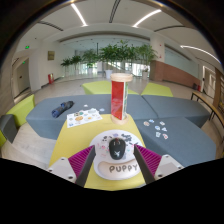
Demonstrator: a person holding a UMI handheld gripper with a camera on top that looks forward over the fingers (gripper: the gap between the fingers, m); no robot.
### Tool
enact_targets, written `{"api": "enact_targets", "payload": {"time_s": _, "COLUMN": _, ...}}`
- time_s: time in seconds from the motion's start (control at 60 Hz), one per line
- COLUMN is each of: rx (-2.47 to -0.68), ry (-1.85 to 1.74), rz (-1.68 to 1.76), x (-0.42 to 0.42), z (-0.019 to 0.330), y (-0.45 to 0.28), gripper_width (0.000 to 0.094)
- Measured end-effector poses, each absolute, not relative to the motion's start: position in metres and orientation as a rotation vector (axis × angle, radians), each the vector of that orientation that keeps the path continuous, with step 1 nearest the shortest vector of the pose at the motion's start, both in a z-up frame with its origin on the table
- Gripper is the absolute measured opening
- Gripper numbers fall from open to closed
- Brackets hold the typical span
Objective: Arrange mouse
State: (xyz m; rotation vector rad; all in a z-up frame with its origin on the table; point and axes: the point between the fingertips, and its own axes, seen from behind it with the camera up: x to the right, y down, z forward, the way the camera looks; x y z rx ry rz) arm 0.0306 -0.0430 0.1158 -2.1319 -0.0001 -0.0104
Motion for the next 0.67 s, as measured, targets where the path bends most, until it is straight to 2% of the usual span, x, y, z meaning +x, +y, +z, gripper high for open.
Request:
{"api": "enact_targets", "payload": {"time_s": 0.183, "rx": -2.05, "ry": -0.08, "rz": -0.037, "x": -0.009, "z": 0.176, "y": -0.111, "gripper_width": 0.0842}}
{"api": "enact_targets", "payload": {"time_s": 0.367, "rx": -1.991, "ry": -0.17, "rz": -0.087, "x": -0.034, "z": 0.209, "y": -0.148, "gripper_width": 0.0838}}
{"api": "enact_targets", "payload": {"time_s": 0.667, "rx": -1.999, "ry": -0.158, "rz": -0.001, "x": -0.06, "z": 0.21, "y": -0.15, "gripper_width": 0.0839}}
